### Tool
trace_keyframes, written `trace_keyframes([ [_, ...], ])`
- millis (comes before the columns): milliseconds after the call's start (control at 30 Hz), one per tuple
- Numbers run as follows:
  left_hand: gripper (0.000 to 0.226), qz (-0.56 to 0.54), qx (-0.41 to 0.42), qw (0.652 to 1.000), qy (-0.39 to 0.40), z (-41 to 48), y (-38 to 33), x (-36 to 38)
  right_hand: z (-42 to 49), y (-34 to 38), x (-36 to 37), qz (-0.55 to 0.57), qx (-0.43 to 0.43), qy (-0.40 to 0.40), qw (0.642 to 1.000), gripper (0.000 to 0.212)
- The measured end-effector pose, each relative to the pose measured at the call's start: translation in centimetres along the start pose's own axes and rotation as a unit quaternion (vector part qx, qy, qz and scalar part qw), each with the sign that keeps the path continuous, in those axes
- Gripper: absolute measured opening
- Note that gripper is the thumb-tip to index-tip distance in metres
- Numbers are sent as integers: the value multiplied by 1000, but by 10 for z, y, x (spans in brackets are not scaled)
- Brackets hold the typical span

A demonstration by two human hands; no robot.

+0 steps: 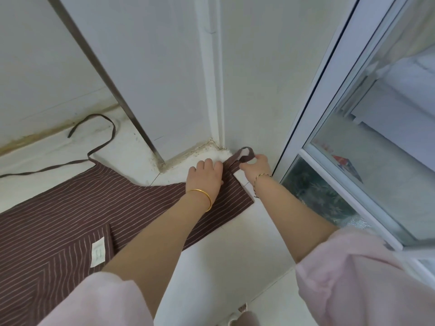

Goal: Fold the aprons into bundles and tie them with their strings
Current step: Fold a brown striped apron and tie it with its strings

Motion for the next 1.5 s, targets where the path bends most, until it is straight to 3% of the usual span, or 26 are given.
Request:
trace_keyframes([
  [100, 47, -50, -21, 999, 0, 2, 3, -5, 7, -7, 2, 47, 69, -14, 996, 47],
  [167, 50, -88, -33, 995, 23, 4, 4, -6, 12, -5, 6, -16, 76, 29, 997, 19],
  [300, 49, -164, -38, 984, 54, 7, 3, -7, 20, -3, 12, -42, 71, 76, 994, 36],
  [367, 48, -158, -20, 986, 55, 6, 1, -6, 26, -7, 13, 18, 59, 69, 996, 51],
  [433, 47, -126, 5, 991, 46, 6, -1, -6, 28, -7, 9, 151, 54, 38, 986, 59],
  [500, 48, -92, 21, 995, 35, 6, -1, -7, 28, -2, 4, 352, 56, 33, 934, 63],
  [567, 50, -106, 18, 993, 42, 5, -2, -7, 21, 8, -1, 517, 68, 49, 852, 62],
  [667, 51, -186, -11, 981, 62, 1, -2, -6, 15, 17, -4, 624, 107, 72, 771, 42],
  [733, 50, -211, -10, 976, 57, -2, -3, -5, 8, 26, -10, 658, 113, 94, 738, 38],
  [800, 50, -290, -25, 955, 47, -4, 1, -2, -4, 40, -18, 645, 81, 124, 750, 34],
  [867, 42, -459, -93, 883, 24, -7, 14, -3, -27, 57, -21, 568, -7, 131, 812, 31],
  [900, 36, -562, -151, 813, 6, -10, 26, -4, -43, 66, -18, 507, -70, 117, 851, 31],
  [967, 30, -752, -273, 601, -8, -23, 47, -5, -81, 78, -4, 330, -209, 63, 919, 39],
  [1000, 35, -811, -306, 498, -6, -33, 58, -6, -101, 82, 11, 208, -284, 40, 935, 42],
  [1033, 45, -842, -318, 435, 6, -39, 67, -7, -113, 81, 25, 67, -355, 16, 932, 44],
  [1067, 54, -856, -326, 402, 12, -49, 80, -6, -124, 75, 45, -79, -416, 6, 906, 45],
  [1167, 71, -879, -326, 347, 16, -81, 117, 5, -136, 38, 99, -343, -484, 62, 803, 54],
  [1300, 63, -832, -363, 419, -25, -118, 156, 18, -129, 6, 116, -391, -453, 85, 796, 58],
  [1333, 55, -809, -367, 458, -34, -122, 158, 18, -129, 5, 115, -383, -455, 78, 800, 56],
  [1367, 45, -769, -367, 523, -35, -126, 162, 17, -129, 6, 114, -378, -457, 66, 803, 55],
  [1433, 25, -640, -322, 697, -13, -127, 163, 14, -127, 10, 110, -387, -445, 35, 807, 50],
  [1467, 18, -584, -273, 765, -1, -126, 160, 11, -126, 12, 108, -398, -437, 21, 807, 48],
  [1500, 15, -542, -219, 811, 13, -125, 155, 10, -124, 14, 108, -412, -429, 12, 804, 46],
])
Point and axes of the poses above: each hand's wrist, its own z-axis towards the middle knuckle, its own x-axis out of the palm, y = z × x, the point moved 5 cm from there along z, towards the middle knuckle, and after that the axes turned 3 degrees about x, right-handed, at the moved point
